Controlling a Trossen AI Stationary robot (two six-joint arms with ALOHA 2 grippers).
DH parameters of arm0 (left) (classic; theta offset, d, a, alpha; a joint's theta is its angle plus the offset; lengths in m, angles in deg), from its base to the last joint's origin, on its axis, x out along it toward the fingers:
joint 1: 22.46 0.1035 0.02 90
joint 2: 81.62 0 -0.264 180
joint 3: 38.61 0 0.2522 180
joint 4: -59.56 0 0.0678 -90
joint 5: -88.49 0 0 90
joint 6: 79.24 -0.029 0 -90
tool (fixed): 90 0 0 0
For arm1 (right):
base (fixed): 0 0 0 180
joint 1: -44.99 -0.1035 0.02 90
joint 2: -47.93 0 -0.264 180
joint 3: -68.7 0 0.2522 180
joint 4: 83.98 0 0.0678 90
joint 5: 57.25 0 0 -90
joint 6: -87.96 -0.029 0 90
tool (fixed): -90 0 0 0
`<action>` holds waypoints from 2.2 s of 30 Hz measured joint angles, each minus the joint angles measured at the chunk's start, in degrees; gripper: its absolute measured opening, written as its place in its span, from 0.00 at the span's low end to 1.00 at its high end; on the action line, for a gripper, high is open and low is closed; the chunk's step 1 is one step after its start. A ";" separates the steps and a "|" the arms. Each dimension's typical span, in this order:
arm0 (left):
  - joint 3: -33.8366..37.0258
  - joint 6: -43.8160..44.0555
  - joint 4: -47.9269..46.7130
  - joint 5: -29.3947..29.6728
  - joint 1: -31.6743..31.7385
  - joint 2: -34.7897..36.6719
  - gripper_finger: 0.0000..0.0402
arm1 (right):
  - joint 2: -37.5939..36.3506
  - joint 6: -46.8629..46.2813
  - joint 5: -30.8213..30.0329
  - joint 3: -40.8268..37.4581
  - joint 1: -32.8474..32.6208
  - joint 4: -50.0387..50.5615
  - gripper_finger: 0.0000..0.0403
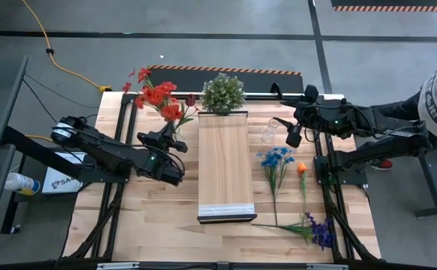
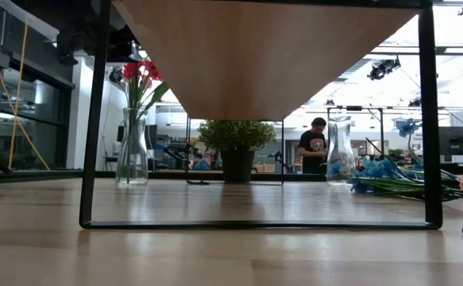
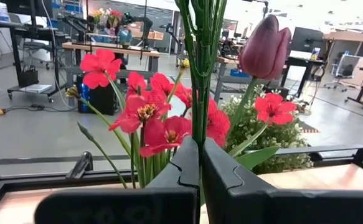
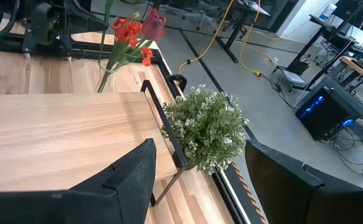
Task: Pick and place flowers into a vace then onto a shelf
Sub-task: Put the orange flowers into the left transparent vase
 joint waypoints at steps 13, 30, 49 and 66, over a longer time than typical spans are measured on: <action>0.00 0.03 0.43 -0.13 3.87 -4.28 0.08 | 0.00 -0.23 0.46 0.00 0.01 0.72 0.59; 3.99 -0.21 6.97 -0.12 3.72 -4.42 0.08 | 0.00 -0.21 0.28 0.00 -0.01 0.61 0.59; 4.13 -9.37 13.72 -4.14 3.72 -4.41 0.17 | 0.00 -1.78 0.31 0.00 0.00 0.56 0.59; 4.13 -9.32 14.75 -4.53 3.69 -4.40 0.24 | 0.00 -2.88 0.50 0.00 -0.01 0.57 0.59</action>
